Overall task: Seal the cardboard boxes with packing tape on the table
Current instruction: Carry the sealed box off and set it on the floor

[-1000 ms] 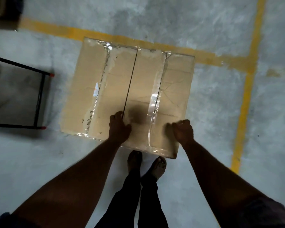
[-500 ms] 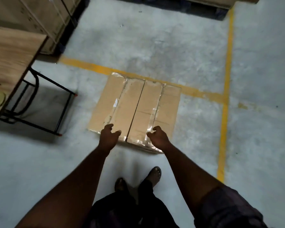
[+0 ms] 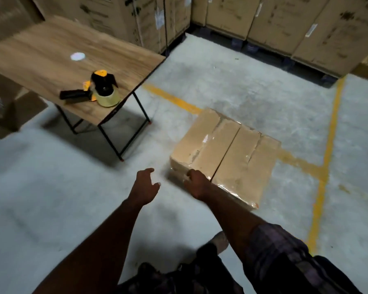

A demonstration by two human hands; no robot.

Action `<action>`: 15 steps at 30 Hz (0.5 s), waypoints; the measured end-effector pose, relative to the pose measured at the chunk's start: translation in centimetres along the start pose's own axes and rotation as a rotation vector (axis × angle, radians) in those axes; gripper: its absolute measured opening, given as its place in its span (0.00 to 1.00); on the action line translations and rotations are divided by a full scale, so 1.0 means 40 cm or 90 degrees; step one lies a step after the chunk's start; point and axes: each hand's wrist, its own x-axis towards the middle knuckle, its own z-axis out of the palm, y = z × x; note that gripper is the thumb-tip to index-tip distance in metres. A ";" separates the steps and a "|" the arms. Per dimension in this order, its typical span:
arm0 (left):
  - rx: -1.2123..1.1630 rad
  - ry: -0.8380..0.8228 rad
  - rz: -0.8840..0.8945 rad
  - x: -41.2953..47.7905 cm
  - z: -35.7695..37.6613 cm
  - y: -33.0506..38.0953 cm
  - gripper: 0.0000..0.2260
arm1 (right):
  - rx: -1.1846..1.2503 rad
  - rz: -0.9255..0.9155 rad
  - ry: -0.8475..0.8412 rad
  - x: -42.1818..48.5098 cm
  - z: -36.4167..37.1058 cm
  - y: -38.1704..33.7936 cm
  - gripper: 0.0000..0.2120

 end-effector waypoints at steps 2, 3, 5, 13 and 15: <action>0.002 0.007 -0.033 -0.058 -0.072 -0.108 0.28 | -0.028 -0.051 -0.010 -0.002 0.101 -0.122 0.16; -0.004 0.017 -0.046 -0.076 -0.099 -0.152 0.28 | -0.044 -0.071 -0.021 0.001 0.141 -0.173 0.16; -0.024 0.044 -0.073 -0.116 -0.165 -0.242 0.28 | -0.057 -0.124 -0.039 0.005 0.227 -0.286 0.17; -0.122 0.152 -0.183 -0.194 -0.407 -0.523 0.27 | -0.110 -0.265 -0.130 0.044 0.465 -0.670 0.18; -0.145 0.171 -0.204 -0.184 -0.448 -0.572 0.27 | -0.135 -0.287 -0.147 0.082 0.501 -0.735 0.18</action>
